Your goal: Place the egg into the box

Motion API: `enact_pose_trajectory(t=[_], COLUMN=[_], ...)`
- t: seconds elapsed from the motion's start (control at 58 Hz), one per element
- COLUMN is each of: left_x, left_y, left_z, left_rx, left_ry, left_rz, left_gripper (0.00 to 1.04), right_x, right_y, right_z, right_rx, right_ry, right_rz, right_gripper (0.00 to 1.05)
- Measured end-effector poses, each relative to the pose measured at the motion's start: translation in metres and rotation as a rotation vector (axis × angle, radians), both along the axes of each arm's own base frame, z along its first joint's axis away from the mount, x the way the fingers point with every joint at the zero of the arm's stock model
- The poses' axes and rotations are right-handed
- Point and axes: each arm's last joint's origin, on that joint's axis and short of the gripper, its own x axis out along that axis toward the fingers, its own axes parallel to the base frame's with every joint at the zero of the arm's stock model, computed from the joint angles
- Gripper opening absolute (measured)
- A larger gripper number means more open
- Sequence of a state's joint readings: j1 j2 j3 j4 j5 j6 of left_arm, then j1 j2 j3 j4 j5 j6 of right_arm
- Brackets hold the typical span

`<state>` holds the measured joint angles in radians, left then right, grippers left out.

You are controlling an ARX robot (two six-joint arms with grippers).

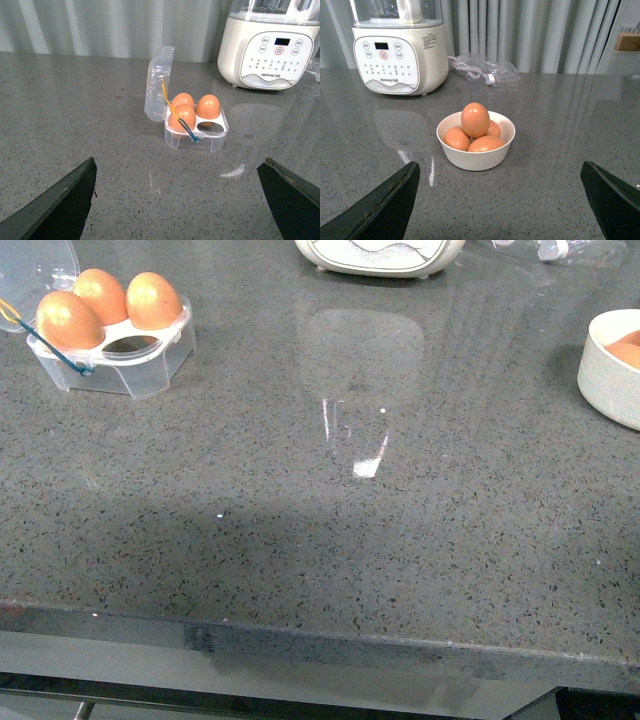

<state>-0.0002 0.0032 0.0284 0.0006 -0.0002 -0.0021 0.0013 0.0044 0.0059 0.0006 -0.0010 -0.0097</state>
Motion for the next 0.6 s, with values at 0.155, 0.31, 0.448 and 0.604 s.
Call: enact_pose_trajectory(t=[0.155, 0.31, 0.448, 0.604], left_x=[0.0000, 0.0000, 0.0000, 0.0000], left_y=[0.0000, 0.0000, 0.0000, 0.0000], left_z=[0.0000, 0.0000, 0.0000, 0.0000], left_rx=[0.000, 0.000, 0.000, 0.000], left_ry=[0.000, 0.000, 0.000, 0.000], left_rz=[0.000, 0.000, 0.000, 0.000], left_gripper=[0.98, 0.98, 0.98, 0.98], right_x=[0.0000, 0.0000, 0.0000, 0.0000], right_y=[0.0000, 0.0000, 0.0000, 0.0000], right_z=[0.0000, 0.0000, 0.0000, 0.0000], right_rx=[0.000, 0.000, 0.000, 0.000], right_ry=[0.000, 0.000, 0.000, 0.000], right_rz=[0.000, 0.000, 0.000, 0.000], right_gripper=[0.97, 0.97, 0.97, 0.97])
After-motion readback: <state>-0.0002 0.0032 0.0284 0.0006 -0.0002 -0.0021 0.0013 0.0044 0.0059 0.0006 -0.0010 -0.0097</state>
